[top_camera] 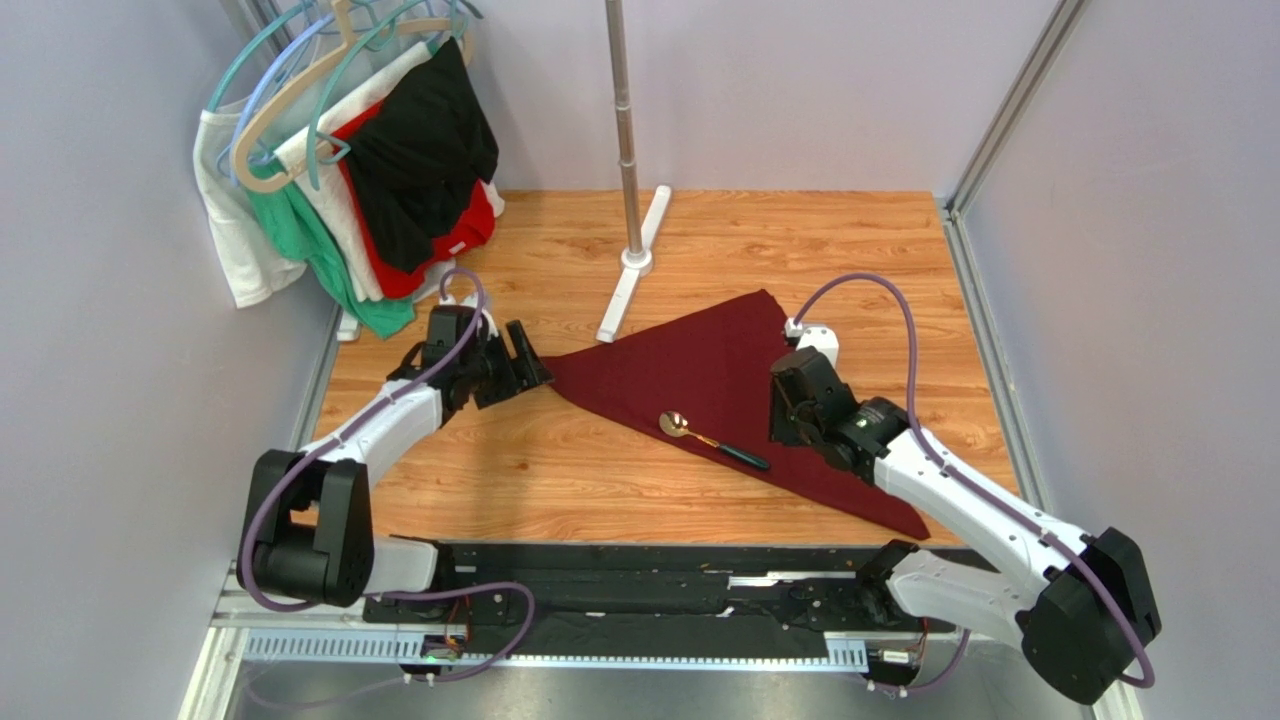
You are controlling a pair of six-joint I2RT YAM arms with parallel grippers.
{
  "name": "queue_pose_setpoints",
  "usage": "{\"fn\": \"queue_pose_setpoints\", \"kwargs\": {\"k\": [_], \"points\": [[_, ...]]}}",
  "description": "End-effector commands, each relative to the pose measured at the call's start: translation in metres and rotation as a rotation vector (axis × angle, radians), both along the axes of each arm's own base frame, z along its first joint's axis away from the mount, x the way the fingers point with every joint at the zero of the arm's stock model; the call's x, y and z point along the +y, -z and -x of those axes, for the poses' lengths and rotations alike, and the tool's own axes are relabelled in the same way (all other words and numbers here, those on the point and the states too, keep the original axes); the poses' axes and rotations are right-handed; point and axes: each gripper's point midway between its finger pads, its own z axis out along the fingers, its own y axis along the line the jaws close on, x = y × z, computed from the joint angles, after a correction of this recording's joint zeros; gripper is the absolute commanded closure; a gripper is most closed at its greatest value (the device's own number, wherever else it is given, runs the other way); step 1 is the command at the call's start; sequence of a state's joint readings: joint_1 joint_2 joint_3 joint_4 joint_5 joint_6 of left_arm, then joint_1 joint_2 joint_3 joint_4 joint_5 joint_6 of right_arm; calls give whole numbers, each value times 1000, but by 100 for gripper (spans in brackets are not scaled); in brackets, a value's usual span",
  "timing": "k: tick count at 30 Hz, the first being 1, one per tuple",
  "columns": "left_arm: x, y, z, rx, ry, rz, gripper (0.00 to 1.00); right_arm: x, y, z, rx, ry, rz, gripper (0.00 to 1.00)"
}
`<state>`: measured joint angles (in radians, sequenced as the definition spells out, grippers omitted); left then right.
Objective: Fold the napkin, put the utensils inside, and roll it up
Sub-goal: Fold the napkin at the center of the board.
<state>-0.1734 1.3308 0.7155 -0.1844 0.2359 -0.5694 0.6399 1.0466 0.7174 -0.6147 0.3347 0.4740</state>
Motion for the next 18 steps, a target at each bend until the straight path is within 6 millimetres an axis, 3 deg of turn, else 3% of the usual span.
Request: {"fn": "queue_pose_setpoints", "kwargs": {"k": [1, 6, 18], "points": [[10, -11, -18, -78, -110, 80, 22, 14, -12, -16, -54, -27, -40, 64], [36, 6, -27, -79, -229, 85, 24, 17, -7, -15, -41, -33, -43, 64], [58, 27, -53, -78, -356, 87, 43, 14, -11, -12, -54, -23, -54, 64]]}}
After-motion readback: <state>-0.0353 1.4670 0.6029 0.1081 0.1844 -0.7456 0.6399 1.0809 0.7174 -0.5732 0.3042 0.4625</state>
